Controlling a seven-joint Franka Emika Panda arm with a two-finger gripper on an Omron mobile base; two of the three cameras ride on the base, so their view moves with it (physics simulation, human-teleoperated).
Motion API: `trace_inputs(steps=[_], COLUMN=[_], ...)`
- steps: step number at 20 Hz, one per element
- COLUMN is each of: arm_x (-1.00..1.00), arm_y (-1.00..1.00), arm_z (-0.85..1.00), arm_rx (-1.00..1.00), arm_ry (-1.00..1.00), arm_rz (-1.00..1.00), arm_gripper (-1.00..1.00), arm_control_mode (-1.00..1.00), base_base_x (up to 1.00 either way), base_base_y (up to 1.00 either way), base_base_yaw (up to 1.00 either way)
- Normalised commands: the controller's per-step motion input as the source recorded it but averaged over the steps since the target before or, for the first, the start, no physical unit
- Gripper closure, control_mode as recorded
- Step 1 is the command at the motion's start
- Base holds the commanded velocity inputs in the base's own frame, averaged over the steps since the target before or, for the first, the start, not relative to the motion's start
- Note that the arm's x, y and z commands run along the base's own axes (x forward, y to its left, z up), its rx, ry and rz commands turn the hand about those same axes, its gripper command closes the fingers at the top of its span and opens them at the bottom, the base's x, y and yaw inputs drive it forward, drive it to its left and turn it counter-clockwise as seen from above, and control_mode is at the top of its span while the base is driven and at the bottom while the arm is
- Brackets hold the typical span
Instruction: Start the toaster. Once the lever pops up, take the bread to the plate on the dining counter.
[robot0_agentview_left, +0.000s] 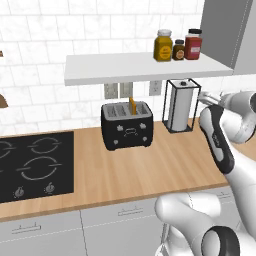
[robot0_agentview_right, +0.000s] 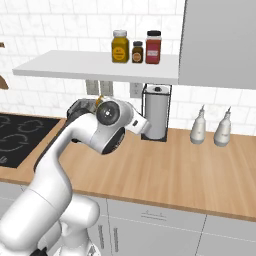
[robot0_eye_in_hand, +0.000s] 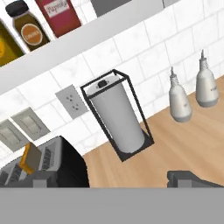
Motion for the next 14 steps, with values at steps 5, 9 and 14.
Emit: trace_inputs(steps=[5,9,14], arm_x=[0.0,0.0,0.01], arm_y=[0.11,0.01,0.06], arm_z=[0.34,0.27,0.0], arm_rx=[-0.02,0.0,0.0], arm_ry=[0.0,0.03,0.12], arm_rz=[0.05,0.05,0.11], arm_gripper=[-1.0,-1.0,-1.0], arm_control_mode=[-1.0,-1.0,-1.0], base_base_x=[0.0,0.0,0.0], base_base_y=[0.0,0.0,0.0], base_base_yaw=[0.0,0.0,0.0])
